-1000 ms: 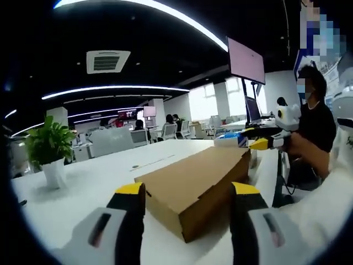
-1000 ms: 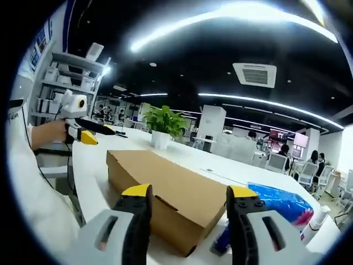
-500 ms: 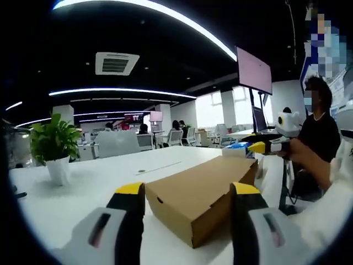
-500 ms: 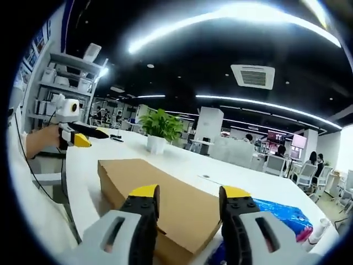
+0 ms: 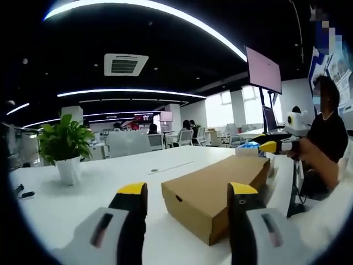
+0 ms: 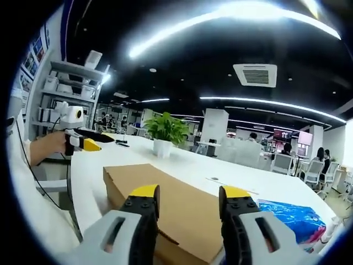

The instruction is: Operate the shoe box by opening the lid, removing the specified soft item, and placing it in the target area until the item is outside and the box remains undamaged.

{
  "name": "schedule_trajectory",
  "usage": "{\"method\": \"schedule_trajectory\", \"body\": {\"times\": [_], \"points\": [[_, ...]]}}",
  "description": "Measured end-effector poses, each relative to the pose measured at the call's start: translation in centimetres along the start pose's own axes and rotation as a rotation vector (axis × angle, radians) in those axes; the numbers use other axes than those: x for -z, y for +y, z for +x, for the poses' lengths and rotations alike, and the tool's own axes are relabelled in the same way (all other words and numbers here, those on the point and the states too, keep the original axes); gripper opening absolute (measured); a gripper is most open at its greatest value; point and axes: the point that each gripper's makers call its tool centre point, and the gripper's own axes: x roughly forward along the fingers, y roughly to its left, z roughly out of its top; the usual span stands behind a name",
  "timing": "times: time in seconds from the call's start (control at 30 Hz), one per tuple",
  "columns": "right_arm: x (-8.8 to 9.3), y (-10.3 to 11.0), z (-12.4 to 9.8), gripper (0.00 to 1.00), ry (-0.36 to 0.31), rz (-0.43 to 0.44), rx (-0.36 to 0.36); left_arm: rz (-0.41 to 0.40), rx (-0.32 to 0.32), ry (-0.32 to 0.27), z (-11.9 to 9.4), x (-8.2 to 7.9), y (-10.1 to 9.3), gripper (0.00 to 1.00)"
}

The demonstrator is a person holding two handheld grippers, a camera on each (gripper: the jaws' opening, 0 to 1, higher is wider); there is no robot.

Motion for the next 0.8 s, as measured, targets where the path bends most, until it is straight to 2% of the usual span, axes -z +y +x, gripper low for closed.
{"method": "schedule_trajectory", "body": {"times": [0.23, 0.8], "points": [[0.29, 0.36, -0.23, 0.43, 0.008, -0.009, -0.005, 0.016, 0.013, 0.029, 0.21, 0.59, -0.59, 0.60], [0.62, 0.74, -0.70, 0.42, 0.018, -0.019, -0.006, 0.013, 0.010, 0.043, 0.03, 0.63, -0.65, 0.60]]}}
